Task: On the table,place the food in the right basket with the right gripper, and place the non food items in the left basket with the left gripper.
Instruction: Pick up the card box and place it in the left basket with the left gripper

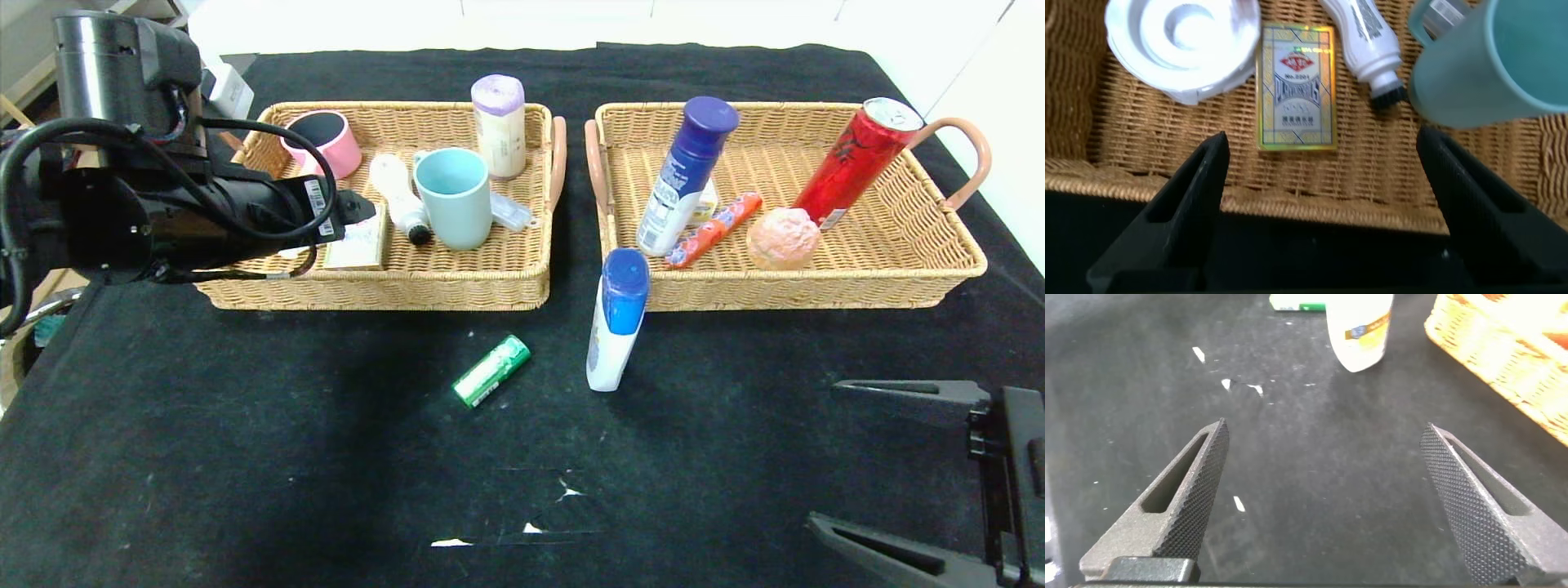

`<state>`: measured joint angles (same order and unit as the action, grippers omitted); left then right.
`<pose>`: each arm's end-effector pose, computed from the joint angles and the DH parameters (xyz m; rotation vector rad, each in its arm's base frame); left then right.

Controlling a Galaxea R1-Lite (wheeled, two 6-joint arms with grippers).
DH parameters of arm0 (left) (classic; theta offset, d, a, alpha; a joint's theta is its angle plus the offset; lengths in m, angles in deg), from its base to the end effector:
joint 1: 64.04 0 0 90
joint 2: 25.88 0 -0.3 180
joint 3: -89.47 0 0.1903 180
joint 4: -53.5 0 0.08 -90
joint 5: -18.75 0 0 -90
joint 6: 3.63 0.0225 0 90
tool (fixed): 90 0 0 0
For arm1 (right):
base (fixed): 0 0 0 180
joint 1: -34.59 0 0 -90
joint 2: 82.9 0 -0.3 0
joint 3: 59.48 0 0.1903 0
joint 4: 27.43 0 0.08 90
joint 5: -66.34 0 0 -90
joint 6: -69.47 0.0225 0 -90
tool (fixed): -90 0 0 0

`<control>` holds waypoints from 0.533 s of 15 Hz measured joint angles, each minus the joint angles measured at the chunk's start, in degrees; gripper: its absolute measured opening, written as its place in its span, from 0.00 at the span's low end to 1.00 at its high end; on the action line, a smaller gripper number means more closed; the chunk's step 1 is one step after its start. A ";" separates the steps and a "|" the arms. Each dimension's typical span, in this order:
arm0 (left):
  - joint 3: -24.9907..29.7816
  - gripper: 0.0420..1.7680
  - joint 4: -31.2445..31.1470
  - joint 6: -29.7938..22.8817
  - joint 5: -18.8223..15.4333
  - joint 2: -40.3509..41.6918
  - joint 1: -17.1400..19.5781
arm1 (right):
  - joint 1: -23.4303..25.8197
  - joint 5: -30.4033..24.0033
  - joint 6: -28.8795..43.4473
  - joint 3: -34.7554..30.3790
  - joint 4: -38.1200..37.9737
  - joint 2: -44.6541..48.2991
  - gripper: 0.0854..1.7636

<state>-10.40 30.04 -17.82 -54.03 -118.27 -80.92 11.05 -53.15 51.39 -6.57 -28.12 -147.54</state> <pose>0.2878 -0.0804 0.2966 -0.1644 0.2641 0.0388 0.1378 0.0721 0.2110 -0.2798 0.0770 0.9490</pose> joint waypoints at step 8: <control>13.23 0.96 0.40 0.16 0.33 7.39 -11.97 | 0.37 -0.05 -0.09 0.00 -0.06 -1.13 0.97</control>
<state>2.83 30.44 -17.66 -53.70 -110.89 -92.89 11.42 -53.20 51.30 -6.57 -28.18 -148.67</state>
